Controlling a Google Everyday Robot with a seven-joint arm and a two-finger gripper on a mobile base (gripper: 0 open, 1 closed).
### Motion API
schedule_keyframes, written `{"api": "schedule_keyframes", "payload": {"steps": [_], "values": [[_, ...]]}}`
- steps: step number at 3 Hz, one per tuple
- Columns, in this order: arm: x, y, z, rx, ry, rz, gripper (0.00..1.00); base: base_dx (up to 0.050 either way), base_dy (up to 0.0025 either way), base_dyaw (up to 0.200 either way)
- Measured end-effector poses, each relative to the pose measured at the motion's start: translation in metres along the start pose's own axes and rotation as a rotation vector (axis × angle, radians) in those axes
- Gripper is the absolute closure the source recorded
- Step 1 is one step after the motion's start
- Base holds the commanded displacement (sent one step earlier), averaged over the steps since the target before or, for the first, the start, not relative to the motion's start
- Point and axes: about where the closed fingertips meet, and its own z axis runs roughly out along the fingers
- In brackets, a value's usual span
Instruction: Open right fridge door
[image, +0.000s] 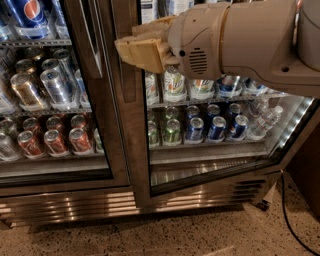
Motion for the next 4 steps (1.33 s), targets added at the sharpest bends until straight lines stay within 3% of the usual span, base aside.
{"api": "schedule_keyframes", "payload": {"steps": [1, 4], "values": [[0.002, 0.001, -0.003, 0.012, 0.023, -0.002, 0.99, 0.0, 0.0, 0.0], [0.008, 0.0, -0.016, 0.007, 0.053, 0.008, 1.0, 0.0, 0.0, 0.0]]}}
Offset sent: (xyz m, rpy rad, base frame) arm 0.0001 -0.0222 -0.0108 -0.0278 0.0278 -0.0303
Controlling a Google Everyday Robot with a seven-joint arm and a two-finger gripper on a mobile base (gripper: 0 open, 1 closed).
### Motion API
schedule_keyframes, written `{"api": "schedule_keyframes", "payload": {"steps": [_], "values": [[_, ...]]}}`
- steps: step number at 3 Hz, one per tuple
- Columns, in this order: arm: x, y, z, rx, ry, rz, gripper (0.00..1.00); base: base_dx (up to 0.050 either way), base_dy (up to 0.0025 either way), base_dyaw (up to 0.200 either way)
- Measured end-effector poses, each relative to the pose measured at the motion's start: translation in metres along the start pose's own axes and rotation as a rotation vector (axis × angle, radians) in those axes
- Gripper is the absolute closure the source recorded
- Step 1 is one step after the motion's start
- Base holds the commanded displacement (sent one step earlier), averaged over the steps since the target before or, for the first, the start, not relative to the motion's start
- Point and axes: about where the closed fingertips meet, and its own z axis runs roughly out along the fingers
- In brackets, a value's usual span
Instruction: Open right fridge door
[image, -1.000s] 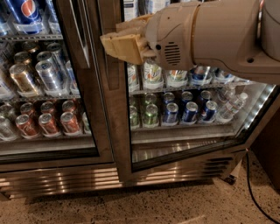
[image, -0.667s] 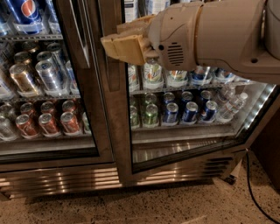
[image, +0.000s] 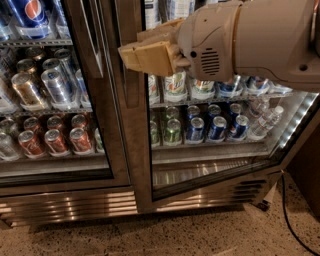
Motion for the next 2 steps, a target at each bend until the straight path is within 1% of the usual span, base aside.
{"api": "schedule_keyframes", "payload": {"steps": [2], "values": [[0.0, 0.0, 0.0, 0.0, 0.0, 0.0, 1.0, -0.05, 0.0, 0.0]]}}
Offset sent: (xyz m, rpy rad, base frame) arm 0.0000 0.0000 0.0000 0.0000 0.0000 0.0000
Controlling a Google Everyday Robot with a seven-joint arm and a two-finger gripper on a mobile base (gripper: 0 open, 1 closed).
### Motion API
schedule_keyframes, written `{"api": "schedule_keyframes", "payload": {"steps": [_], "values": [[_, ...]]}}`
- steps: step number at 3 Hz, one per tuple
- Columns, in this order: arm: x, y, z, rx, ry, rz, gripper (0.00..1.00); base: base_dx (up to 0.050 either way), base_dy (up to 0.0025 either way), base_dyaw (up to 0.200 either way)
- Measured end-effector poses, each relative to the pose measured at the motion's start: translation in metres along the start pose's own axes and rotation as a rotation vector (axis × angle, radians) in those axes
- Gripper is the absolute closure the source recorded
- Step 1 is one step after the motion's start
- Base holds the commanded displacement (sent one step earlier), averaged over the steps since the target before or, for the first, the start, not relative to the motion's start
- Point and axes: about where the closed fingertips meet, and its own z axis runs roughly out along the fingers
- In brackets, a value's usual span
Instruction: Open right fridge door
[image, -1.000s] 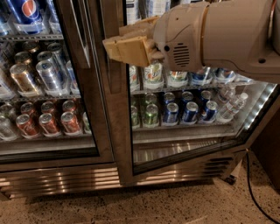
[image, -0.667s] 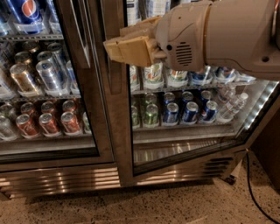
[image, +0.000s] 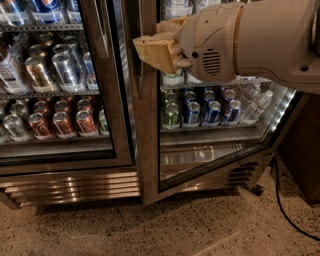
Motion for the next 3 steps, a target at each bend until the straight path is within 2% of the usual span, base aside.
{"api": "schedule_keyframes", "payload": {"steps": [1, 2, 3], "values": [[0.0, 0.0, 0.0, 0.0, 0.0, 0.0, 1.0, -0.05, -0.00004, 0.0], [0.0, -0.0001, 0.0, 0.0, 0.0, 0.0, 1.0, 0.0, 0.0, 0.0], [0.0011, -0.0075, 0.0001, 0.0, 0.0, 0.0, 0.81, 0.0, 0.0, 0.0]]}}
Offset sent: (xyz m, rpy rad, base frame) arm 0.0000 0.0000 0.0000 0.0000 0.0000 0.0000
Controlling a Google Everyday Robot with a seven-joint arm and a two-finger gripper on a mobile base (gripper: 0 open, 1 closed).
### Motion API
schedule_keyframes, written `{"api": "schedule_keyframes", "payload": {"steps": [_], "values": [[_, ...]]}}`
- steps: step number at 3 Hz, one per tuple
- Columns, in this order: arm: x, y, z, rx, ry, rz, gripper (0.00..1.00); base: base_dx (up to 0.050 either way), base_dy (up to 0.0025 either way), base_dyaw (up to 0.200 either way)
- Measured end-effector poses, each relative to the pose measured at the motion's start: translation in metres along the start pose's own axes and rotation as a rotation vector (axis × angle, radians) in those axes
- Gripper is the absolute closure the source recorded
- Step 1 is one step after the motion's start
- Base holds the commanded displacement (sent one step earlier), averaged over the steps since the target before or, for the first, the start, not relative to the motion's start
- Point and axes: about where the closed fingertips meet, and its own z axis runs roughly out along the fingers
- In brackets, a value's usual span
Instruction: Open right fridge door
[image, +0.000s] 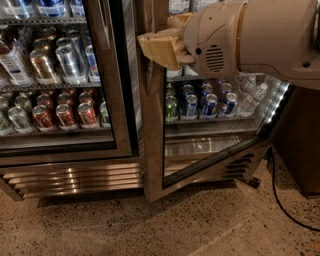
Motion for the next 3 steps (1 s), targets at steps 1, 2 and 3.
{"api": "schedule_keyframes", "payload": {"steps": [1, 2, 3], "values": [[0.0009, -0.0061, 0.0001, 0.0, 0.0, 0.0, 0.59, 0.0, 0.0, 0.0], [0.0016, -0.0107, 0.0001, 0.0, 0.0, 0.0, 0.46, 0.0, 0.0, 0.0], [0.0019, -0.013, -0.0003, 0.002, 0.0, 0.002, 0.46, 0.0, 0.0, 0.0]]}}
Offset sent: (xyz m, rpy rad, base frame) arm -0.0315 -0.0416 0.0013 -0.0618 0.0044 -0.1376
